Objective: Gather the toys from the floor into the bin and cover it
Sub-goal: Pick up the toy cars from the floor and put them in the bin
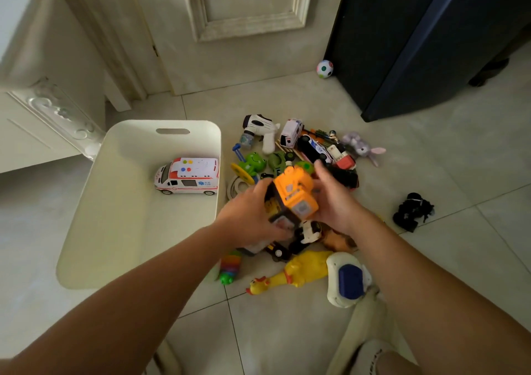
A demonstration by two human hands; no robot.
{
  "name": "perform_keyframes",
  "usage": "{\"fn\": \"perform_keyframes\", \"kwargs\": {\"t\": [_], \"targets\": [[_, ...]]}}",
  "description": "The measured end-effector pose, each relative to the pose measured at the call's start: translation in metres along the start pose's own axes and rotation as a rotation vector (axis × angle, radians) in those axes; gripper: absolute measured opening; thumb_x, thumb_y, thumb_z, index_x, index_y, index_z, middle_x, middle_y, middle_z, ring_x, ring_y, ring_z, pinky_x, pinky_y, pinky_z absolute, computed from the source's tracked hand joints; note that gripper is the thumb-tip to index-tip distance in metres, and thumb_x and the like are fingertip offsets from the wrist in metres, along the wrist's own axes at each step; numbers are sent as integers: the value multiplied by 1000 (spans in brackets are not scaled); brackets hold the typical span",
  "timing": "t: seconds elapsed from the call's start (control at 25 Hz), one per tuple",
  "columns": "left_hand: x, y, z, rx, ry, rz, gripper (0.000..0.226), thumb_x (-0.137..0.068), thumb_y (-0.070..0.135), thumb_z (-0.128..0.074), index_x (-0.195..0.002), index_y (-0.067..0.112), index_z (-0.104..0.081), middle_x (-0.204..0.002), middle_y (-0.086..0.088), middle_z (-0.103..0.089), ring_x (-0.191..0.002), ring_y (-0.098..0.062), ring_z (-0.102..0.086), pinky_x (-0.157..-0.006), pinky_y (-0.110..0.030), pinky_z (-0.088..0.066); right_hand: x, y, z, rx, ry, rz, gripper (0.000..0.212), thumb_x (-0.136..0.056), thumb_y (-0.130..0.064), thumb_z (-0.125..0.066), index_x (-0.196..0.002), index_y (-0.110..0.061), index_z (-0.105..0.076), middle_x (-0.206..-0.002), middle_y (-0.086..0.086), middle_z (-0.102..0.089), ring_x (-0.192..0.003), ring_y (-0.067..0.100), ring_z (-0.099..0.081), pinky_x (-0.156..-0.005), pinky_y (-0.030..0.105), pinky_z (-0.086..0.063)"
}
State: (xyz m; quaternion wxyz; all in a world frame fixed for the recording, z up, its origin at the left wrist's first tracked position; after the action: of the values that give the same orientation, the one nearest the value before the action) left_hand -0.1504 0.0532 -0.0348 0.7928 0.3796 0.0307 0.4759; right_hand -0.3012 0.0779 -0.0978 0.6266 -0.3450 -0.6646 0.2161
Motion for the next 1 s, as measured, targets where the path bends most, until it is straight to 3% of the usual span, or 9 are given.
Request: {"fn": "perform_keyframes", "kwargs": {"t": [0.08, 0.2, 0.32, 0.44, 0.52, 0.6, 0.8, 0.92, 1.0], "targets": [[-3, 7, 35, 420, 25, 41, 94, -57, 52, -82, -135, 30, -36, -115, 10, -63, -102, -11, -64, -88, -37, -54, -14, 2, -1, -10, 93, -18, 57, -99, -50, -40, -137, -10, -52, -128, 25, -60, -116, 39, -59, -96, 49, -48], [3, 7, 92, 847, 22, 10, 62, -65, 39, -78, -120, 18, -57, -103, -2, -73, -92, -19, -71, -83, -39, -57, -38, 19, -22, 921, 168, 146, 61, -93, -12, -55, -149, -20, -31, -151, 15, -35, -131, 34, -42, -106, 44, -42], [21, -40, 133, 1044, 21, 53, 55, -63, 38, -79, -111, 16, -66, -104, -12, -71, -92, -30, -68, -88, -47, -54, -57, 59, -61, 1425, 96, 308, 93, -83, -4, -63, -154, -29, -9, -161, 3, -13, -147, 32, -13, -117, 47, -21], [39, -112, 136, 1048, 4, 197, 66, -49, 47, -89, -106, 18, -70, -105, -14, -71, -88, -28, -71, -84, -44, -57, -68, 63, -70, 1594, 249, 435, 89, -78, -9, -71, -150, -25, -22, -152, 2, -32, -142, 29, -25, -115, 42, -24], [49, -157, 116, 1059, -38, 365, 73, -42, 50, -91, -102, 15, -69, -100, -15, -71, -81, -28, -71, -80, -42, -58, -73, 55, -66, 1504, 273, 456, 70, -79, -17, -74, -139, -24, -38, -136, 1, -50, -127, 25, -44, -104, 36, -38], [59, -186, 92, 1076, -71, 502, 78, -36, 49, -93, -99, 12, -69, -94, -15, -71, -77, -28, -71, -77, -40, -59, -65, 29, -57, 1146, 280, 392, 55, -81, -29, -74, -128, -23, -47, -119, 0, -60, -108, 23, -58, -89, 38, -48], [73, -219, 61, 1051, -98, 669, 89, -40, 49, -91, -115, 9, -64, -101, -16, -68, -93, -32, -65, -102, -53, -45, 10, -101, -86, 357, 391, 606, 44, -86, -35, -67, -125, -31, -46, -103, -17, -58, -90, -2, -59, -74, 19, -47], [78, -237, 61, 980, -38, 737, 68, -57, 44, -86, -110, 8, -64, -95, -13, -71, -87, -29, -67, -92, -46, -53, 23, -139, -148, 119, 255, 670, 40, -87, -33, -67, -121, -22, -49, -98, -16, -64, -77, -11, -63, -65, 8, -48], [82, -255, 58, 936, -3, 787, 43, -74, 33, -79, -105, 9, -62, -90, -11, -70, -78, -26, -67, -74, -37, -56, -2, -115, -196, 188, 220, 521, 48, -82, -38, -72, -118, -16, -51, -103, -3, -66, -85, 3, -67, -74, 21, -55]]}}
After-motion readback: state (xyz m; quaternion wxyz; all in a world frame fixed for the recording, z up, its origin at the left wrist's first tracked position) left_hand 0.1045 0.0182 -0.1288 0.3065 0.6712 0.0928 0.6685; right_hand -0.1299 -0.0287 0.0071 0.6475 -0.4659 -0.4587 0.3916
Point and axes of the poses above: each hand's wrist, its own x-axis away from the middle knuckle, its own z-axis out of the back of the hand, y = z × x, the point moved 9 cm from there along -x, towards the middle knuckle
